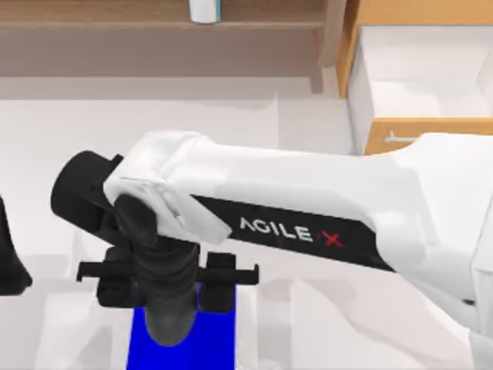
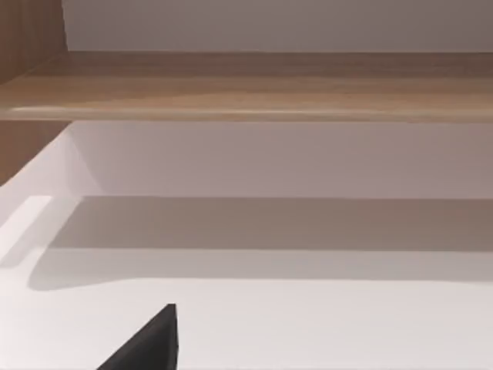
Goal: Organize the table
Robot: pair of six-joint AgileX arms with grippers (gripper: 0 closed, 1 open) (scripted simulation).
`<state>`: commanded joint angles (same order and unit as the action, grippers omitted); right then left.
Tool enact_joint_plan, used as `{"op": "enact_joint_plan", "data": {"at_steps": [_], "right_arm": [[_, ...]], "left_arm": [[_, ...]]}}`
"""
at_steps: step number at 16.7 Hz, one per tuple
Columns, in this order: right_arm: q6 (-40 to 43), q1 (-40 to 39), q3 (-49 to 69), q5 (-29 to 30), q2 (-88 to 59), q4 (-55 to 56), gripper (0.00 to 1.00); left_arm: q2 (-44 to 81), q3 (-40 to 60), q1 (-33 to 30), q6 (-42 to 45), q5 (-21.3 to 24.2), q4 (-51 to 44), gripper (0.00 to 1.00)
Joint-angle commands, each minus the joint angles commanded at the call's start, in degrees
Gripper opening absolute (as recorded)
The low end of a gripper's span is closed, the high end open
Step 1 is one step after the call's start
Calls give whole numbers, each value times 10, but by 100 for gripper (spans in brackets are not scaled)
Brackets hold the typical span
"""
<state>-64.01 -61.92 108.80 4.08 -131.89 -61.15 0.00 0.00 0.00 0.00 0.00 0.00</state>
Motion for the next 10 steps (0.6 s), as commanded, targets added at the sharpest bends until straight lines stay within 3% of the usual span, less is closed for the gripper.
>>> {"op": "enact_joint_plan", "data": {"at_steps": [8, 10], "right_arm": [[10, -2, -15, 14, -21, 5, 0], [10, -2, -15, 14, -21, 5, 15]], "left_arm": [[0, 0, 0, 0, 0, 0, 100], [0, 0, 0, 0, 0, 0, 100]]}}
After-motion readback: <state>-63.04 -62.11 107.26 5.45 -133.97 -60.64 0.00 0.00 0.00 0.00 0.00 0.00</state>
